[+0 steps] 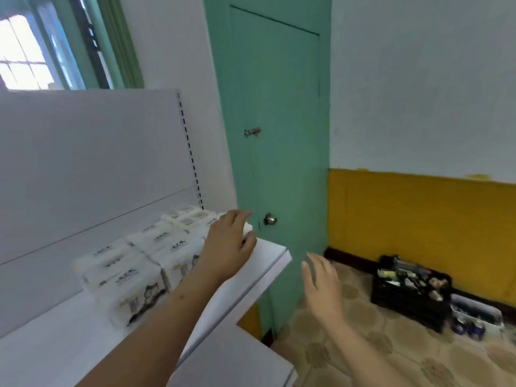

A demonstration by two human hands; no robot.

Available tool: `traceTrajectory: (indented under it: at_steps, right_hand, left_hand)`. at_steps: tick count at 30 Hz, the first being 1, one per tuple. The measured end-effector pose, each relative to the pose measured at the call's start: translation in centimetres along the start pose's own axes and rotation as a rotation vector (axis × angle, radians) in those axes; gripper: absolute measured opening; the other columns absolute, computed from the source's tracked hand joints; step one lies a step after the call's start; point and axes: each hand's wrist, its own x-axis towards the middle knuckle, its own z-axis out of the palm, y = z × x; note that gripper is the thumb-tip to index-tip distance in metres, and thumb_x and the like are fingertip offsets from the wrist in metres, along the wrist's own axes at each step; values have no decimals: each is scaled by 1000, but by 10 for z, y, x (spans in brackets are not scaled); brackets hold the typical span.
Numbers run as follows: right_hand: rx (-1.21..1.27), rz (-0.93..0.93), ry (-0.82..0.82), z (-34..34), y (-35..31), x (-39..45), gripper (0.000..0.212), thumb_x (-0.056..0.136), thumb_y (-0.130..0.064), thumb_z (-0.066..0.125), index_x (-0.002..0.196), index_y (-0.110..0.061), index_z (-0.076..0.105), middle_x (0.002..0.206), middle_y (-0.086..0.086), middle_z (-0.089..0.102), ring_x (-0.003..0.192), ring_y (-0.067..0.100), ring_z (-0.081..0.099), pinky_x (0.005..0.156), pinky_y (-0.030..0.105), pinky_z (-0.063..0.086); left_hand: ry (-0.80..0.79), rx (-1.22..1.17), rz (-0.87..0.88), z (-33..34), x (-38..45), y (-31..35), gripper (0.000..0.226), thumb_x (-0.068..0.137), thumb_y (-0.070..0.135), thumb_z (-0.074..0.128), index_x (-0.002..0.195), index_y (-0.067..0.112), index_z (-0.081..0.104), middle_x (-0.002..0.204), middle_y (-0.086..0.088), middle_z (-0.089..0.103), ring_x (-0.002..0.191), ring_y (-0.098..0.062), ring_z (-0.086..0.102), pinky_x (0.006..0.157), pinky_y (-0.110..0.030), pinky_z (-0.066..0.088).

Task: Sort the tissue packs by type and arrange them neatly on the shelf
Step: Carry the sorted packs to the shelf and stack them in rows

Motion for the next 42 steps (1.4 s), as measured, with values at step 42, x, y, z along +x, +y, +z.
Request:
traceTrajectory:
  at_steps: [42]
  right_hand:
    - [-631, 1299, -427, -541, 420, -604, 55, 100, -45, 37, 148, -18, 34, 148, 9, 39, 132, 32, 39, 105, 40, 39]
  left_hand:
    - [-1457, -155, 323, 447, -435, 588, 52, 100, 38, 49, 144, 14, 38, 139, -14, 46, 123, -31, 51, 93, -36, 46]
